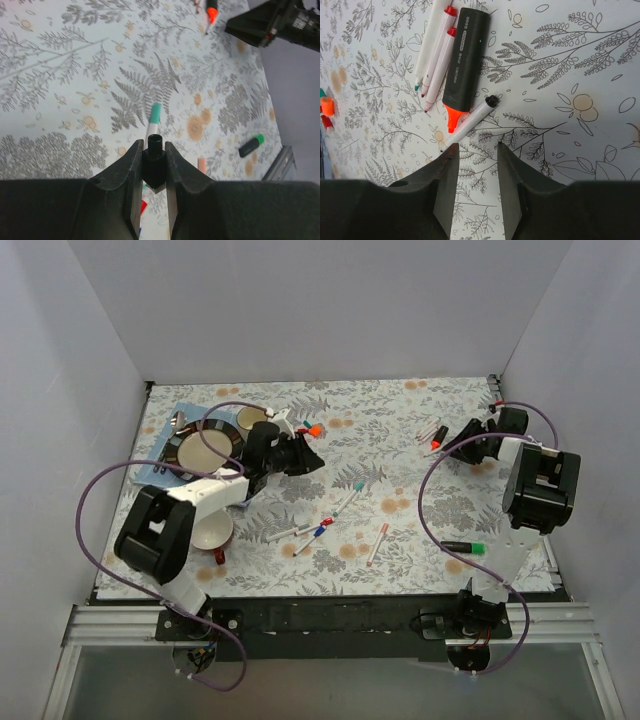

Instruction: Open the pen caps

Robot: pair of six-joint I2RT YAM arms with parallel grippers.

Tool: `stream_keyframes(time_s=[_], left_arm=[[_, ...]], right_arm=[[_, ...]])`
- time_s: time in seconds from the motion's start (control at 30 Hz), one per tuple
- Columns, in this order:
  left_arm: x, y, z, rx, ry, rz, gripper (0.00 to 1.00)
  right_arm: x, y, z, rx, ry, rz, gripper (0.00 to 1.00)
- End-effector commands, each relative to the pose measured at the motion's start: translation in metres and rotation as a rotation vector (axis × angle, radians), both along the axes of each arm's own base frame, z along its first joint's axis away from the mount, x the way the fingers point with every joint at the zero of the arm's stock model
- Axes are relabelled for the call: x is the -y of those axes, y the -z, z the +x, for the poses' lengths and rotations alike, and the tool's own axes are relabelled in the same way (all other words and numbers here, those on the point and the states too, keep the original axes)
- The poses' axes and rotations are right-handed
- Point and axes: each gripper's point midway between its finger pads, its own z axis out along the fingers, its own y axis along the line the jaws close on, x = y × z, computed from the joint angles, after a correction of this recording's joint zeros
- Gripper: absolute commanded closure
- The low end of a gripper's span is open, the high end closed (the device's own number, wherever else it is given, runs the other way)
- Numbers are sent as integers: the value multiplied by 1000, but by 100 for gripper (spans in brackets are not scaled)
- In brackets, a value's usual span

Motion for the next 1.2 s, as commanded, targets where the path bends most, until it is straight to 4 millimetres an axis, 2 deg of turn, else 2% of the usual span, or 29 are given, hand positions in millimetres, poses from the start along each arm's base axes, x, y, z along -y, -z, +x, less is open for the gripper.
stream_keyframes(time_s=[0.0,0.07,0.1,0.17,0.2,0.33,0.53,0.57,0.67,0.8,0.93,1.0,1.13,1.17], left_arm=[[-3,13,51,13,-85,129,100],[-9,25,69,15,-133,204,100],[-12,34,75,7,-140,253,100],[-18,47,96,5,-182,334,100],[-22,56,99,-6,-187,382,100],[-31,75,128,10,-243,502,98],[-41,94,152,3,-293,615,94],[-40,96,158,1,-296,625,90],[-39,95,165,9,-307,633,81],[-33,88,175,25,-311,622,73],[-31,78,178,36,-312,613,63],[-31,72,177,41,-308,604,61],[-23,45,169,62,-272,550,52],[-18,26,164,82,-249,509,50]], right_arm=[[-1,-30,1,74,-36,71,56],[-6,-33,-9,95,-74,83,56],[-13,-47,-10,149,-124,102,56],[-18,-57,-15,202,-174,120,56],[-26,-64,-23,224,-207,149,55],[-36,-84,-31,295,-255,185,54],[-45,-87,-43,299,-287,224,53],[-47,-90,-45,306,-297,230,53],[-50,-92,-51,318,-314,237,53],[-55,-96,-60,341,-344,237,53],[-66,-97,-70,361,-397,228,52],[-71,-98,-76,360,-427,224,52],[-93,-100,-90,388,-535,200,52],[-98,-101,-94,401,-568,184,52]])
